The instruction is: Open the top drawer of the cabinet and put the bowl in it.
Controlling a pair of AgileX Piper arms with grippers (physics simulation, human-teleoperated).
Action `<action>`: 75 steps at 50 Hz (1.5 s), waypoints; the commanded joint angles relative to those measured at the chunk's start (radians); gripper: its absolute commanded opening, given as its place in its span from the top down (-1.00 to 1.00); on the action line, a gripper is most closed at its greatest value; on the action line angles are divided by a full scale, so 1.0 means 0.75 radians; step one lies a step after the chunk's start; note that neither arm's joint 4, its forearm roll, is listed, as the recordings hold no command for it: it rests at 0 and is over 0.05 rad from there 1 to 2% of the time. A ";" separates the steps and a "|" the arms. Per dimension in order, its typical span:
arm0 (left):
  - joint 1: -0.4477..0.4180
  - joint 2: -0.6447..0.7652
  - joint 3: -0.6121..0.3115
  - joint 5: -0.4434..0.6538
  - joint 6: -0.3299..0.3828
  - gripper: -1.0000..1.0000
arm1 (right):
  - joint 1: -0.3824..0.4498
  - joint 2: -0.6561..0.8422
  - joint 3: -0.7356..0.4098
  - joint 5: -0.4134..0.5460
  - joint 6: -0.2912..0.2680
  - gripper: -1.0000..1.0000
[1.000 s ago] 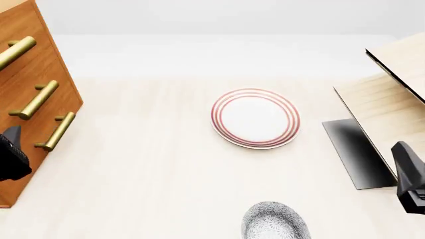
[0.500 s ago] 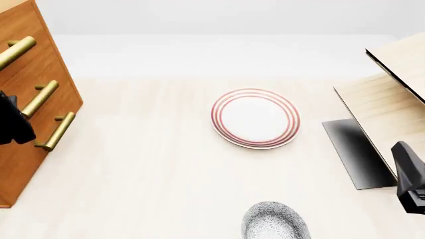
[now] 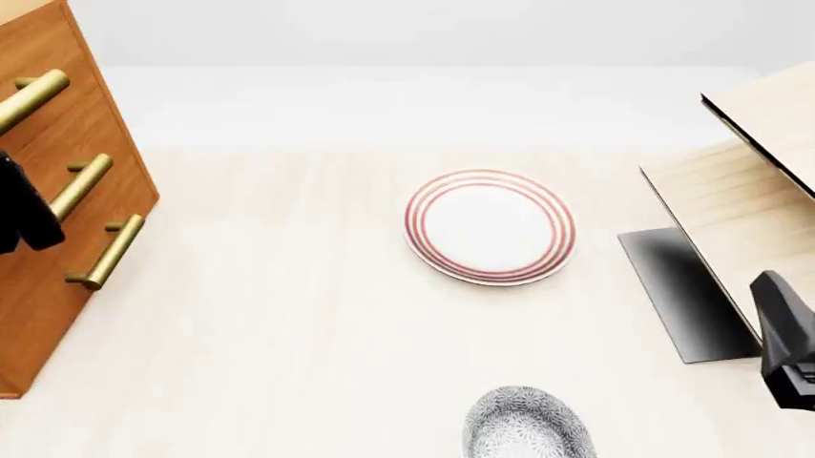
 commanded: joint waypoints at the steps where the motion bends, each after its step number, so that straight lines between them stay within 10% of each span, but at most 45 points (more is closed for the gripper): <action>1: 0.012 0.068 -0.052 -0.005 0.003 -1.00 | -0.001 -0.002 0.003 -0.003 0.000 -1.00; 7: 0.012 0.079 -0.053 -0.023 0.016 -1.00 | 0.000 -0.001 0.003 -0.003 -0.001 -1.00; 8: 0.005 0.083 -0.050 -0.039 0.022 1.00 | 0.000 -0.001 0.003 -0.003 -0.001 -1.00; 75: -0.332 0.061 0.149 -0.229 0.136 1.00 | -0.001 -0.001 0.003 -0.003 -0.001 -1.00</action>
